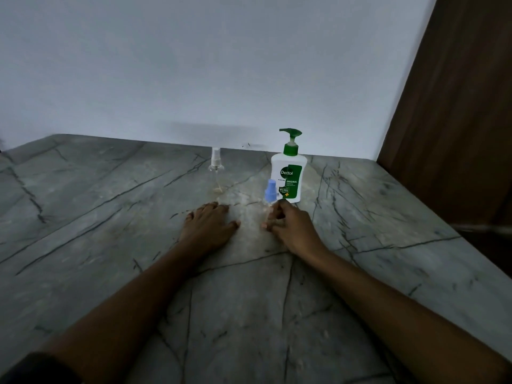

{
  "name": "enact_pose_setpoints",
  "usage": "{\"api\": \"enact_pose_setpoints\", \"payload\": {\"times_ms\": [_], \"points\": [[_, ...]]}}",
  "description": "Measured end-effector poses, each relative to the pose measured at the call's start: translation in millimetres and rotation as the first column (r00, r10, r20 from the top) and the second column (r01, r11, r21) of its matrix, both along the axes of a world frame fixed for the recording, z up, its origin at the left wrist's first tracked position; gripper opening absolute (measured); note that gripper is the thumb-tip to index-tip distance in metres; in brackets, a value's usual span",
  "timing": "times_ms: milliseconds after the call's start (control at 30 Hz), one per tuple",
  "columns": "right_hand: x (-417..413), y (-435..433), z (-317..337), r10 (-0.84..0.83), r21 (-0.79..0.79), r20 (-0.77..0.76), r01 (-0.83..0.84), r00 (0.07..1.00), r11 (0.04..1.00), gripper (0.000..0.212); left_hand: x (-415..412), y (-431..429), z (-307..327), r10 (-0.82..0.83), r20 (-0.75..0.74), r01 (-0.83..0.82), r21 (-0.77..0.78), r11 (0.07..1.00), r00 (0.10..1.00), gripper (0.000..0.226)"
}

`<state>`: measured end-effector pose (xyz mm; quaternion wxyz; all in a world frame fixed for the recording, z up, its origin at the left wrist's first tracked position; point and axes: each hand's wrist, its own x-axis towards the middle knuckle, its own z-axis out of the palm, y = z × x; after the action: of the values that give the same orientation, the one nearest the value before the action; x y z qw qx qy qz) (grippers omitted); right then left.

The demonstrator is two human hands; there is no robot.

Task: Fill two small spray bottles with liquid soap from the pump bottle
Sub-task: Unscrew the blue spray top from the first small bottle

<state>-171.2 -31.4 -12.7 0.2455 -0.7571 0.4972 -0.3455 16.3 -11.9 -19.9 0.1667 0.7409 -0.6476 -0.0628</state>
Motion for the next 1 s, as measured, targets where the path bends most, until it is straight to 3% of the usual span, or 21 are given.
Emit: {"api": "enact_pose_setpoints", "payload": {"times_ms": [100,200,300,400,500,600,700,833,1000], "points": [[-17.5,10.5,3.2,0.016,0.059,0.036,-0.018,0.999,0.998,0.031,-11.5,8.5,8.3,-0.107,-0.219,0.070,-0.170,0.983,0.970,0.055],[-19.4,11.2,7.5,0.040,0.079,0.027,-0.042,0.999,0.996,0.034,-33.9,22.8,16.7,-0.296,-0.474,0.147,-0.325,0.934,0.829,0.061],[-20.4,7.9,6.7,0.062,0.047,0.032,-0.064,0.998,0.997,0.034,-53.9,25.6,13.9,-0.356,-0.456,0.191,-0.368,0.910,0.816,0.064],[-21.5,6.3,5.9,0.090,0.034,-0.002,-0.090,0.996,0.995,0.033,-57.3,19.4,8.2,-0.355,-0.411,0.173,-0.418,0.892,0.840,0.046],[-28.7,4.1,15.6,0.201,0.176,-0.115,-0.179,0.973,0.968,0.056,-53.8,16.7,6.4,-0.352,-0.430,0.158,-0.425,0.891,0.831,0.035],[-38.6,3.9,30.4,0.222,0.267,0.037,-0.224,0.974,0.937,0.072,-53.0,16.5,7.4,-0.363,-0.445,0.156,-0.436,0.886,0.819,0.031],[-33.3,8.0,34.9,0.130,0.089,0.228,-0.153,0.965,0.984,0.052,-53.9,16.3,6.2,-0.395,-0.426,0.205,-0.425,0.882,0.814,0.033],[-15.8,11.5,27.4,0.008,-0.117,0.214,0.017,0.977,0.993,0.038,-55.1,16.0,4.1,-0.413,-0.472,0.219,-0.413,0.884,0.779,0.029],[-11.9,12.2,24.7,-0.038,-0.193,0.211,0.080,0.977,0.978,0.030,-56.6,16.0,4.5,-0.399,-0.491,0.214,-0.390,0.896,0.774,0.033]]}}
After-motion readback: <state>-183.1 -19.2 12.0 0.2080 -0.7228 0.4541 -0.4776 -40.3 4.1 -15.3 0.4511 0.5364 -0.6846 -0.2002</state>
